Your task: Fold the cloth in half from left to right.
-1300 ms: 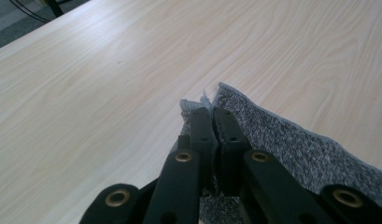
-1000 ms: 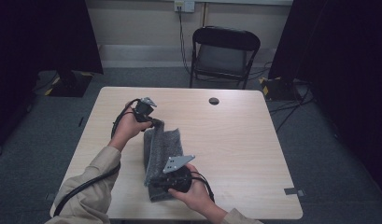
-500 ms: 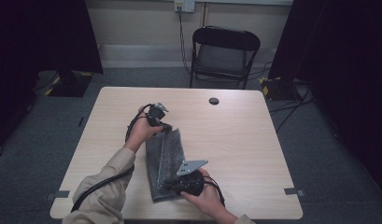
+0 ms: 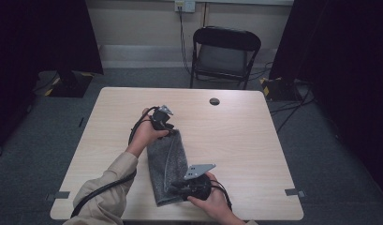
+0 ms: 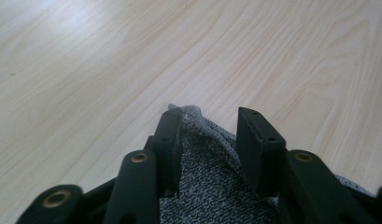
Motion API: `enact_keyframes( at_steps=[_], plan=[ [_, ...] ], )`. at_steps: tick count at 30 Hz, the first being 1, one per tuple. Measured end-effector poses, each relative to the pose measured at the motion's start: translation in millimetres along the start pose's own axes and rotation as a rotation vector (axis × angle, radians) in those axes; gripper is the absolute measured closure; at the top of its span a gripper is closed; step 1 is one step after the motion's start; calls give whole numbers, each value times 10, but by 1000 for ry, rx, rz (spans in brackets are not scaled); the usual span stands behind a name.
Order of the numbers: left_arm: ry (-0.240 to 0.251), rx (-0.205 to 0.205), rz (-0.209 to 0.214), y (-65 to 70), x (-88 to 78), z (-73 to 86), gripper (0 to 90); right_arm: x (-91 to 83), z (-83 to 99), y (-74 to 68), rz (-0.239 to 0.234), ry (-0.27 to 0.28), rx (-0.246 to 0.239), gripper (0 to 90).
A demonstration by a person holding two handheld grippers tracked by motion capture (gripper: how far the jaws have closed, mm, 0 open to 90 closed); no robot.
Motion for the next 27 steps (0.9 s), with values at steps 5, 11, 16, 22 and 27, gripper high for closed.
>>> enact_keyframes(
  at_steps=[5,11,16,22,27],
  plan=[
    [1,8,-2,65,-66,84,492,-89,87,12,22,-8,13,627],
    [10,7,-12,104,-200,301,392,-168,128,42,44,-7,25,586],
    [0,26,-7,201,-270,605,386,-221,133,67,65,0,29,584],
    [-10,24,26,315,-272,947,360,-201,185,105,70,-9,21,675],
    [-20,30,2,309,-240,1114,347,-212,204,112,69,-14,18,789]
  ],
)
Point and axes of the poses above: each handheld gripper's, and its own axes: x roughly forward along the jaws, z roughly out of its underside, y roughly to its right, the point moved 2 cm from there along x, roughly forward along the jaws, and after that the axes turned 11 degrees about -x, right-handed, at the moved point
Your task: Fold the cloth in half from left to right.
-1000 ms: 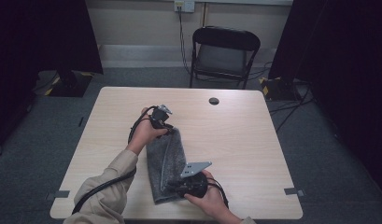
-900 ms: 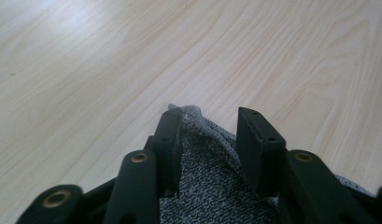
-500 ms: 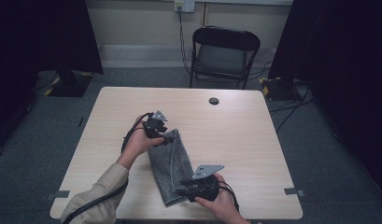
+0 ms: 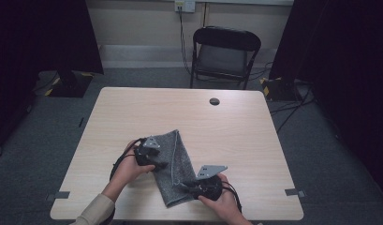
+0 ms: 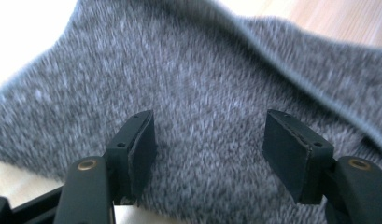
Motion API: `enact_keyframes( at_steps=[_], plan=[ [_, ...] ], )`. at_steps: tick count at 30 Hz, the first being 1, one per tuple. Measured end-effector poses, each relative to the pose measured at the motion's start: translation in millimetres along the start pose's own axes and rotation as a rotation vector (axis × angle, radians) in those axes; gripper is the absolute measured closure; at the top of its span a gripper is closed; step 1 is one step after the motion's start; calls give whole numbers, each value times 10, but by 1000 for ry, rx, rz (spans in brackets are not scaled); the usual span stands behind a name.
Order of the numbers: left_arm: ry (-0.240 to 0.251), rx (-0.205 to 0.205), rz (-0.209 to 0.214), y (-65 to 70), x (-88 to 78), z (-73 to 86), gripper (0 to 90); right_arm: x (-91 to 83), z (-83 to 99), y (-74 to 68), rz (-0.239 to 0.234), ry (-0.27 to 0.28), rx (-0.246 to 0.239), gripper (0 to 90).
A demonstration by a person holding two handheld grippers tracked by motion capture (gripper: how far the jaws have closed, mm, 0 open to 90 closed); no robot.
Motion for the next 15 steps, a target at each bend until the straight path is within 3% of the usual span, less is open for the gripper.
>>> enact_keyframes(
  at_steps=[5,15],
  plan=[
    [23,-4,1,-6,9,28,346,-44,16,-2,7,-20,0,811],
    [38,12,-5,0,10,54,345,-322,158,47,28,2,83,746]
  ],
)
Point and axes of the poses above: each handheld gripper's, and its own axes: x roughly forward along the jaws, z roughly out of its underside, y roughly to its right, the point moved 2 cm from there along x, roughly forward along the jaws, and after that the axes turned 11 degrees about -x, right-handed, at the moved point
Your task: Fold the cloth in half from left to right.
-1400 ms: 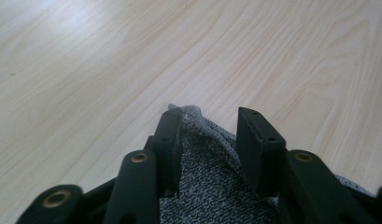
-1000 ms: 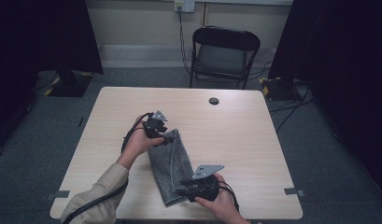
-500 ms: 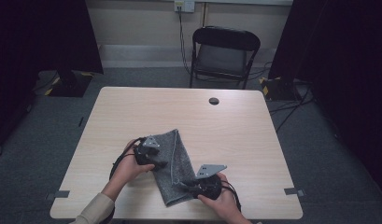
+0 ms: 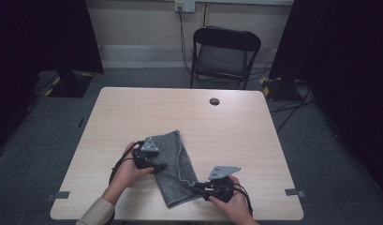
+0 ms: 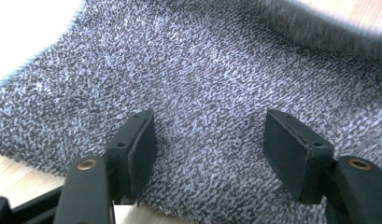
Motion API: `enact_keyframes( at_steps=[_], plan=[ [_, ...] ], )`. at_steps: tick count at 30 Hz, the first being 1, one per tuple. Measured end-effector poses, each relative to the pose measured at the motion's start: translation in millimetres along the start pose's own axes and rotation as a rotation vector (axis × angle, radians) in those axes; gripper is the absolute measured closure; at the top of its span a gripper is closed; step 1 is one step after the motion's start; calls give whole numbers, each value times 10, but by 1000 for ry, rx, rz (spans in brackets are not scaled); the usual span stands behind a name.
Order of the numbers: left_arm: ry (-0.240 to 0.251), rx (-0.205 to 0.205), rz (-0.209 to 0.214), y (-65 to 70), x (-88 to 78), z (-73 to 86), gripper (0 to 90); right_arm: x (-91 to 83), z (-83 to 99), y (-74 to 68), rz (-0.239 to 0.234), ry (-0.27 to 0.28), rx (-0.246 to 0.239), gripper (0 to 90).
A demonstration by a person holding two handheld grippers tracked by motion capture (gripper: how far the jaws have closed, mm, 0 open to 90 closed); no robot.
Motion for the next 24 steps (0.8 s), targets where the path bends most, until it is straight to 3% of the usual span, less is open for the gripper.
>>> enact_keyframes(
  at_steps=[6,14,20,24],
  plan=[
    [-8,7,-5,10,1,-9,343,-102,18,27,28,-6,32,628],
    [1,10,2,1,-5,-2,341,-199,-34,13,44,-18,-4,503],
    [9,13,-6,-47,-13,1,337,-230,-59,70,66,-41,-26,525],
    [21,25,-7,-11,-68,2,315,-198,-33,116,66,-45,-12,531]
  ],
)
Point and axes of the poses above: each handheld gripper's, and its own axes: x roughly forward along the jaws, z roughly out of its underside, y roughly to its right, the point moved 2 cm from there along x, roughly forward along the jaws, and after that the axes turned 11 degrees about -x, right-handed, at the moved point
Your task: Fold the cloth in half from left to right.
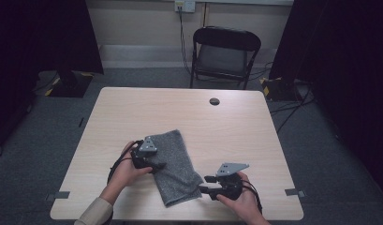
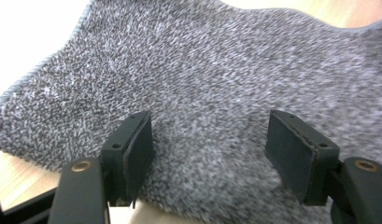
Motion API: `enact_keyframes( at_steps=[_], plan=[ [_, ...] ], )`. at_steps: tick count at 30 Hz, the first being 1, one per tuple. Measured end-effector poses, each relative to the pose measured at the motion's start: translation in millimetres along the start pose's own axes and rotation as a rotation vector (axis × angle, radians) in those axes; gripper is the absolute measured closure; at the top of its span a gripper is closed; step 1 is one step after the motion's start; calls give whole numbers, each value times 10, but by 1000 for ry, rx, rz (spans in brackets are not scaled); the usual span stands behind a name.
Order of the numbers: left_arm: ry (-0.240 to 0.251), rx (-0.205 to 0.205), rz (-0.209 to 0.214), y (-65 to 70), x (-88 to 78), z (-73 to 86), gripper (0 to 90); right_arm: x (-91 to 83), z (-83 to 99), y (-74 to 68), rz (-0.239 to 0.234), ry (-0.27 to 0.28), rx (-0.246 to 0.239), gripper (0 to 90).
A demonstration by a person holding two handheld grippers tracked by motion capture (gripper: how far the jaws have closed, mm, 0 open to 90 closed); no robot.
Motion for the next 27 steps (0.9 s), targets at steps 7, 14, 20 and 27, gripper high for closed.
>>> enact_keyframes(
  at_steps=[7,14,20,27],
  plan=[
    [37,12,27,138,-187,75,309,113,-39,40,-19,-7,20,715],
    [0,12,24,131,-111,206,313,220,-114,-31,-70,-9,48,871],
    [17,6,26,50,-7,133,310,308,-91,20,-67,-24,41,876],
    [39,15,45,-81,242,-167,309,410,-93,201,-56,-25,72,887]
  ],
)
Point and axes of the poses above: each handheld gripper's, and its own axes: x roughly forward along the jaws, z roughly out of its underside, y roughly to its right, the point moved 2 cm from there along x, roughly forward along the jaws, and after that the axes turned 11 degrees about -x, right-handed, at the moved point
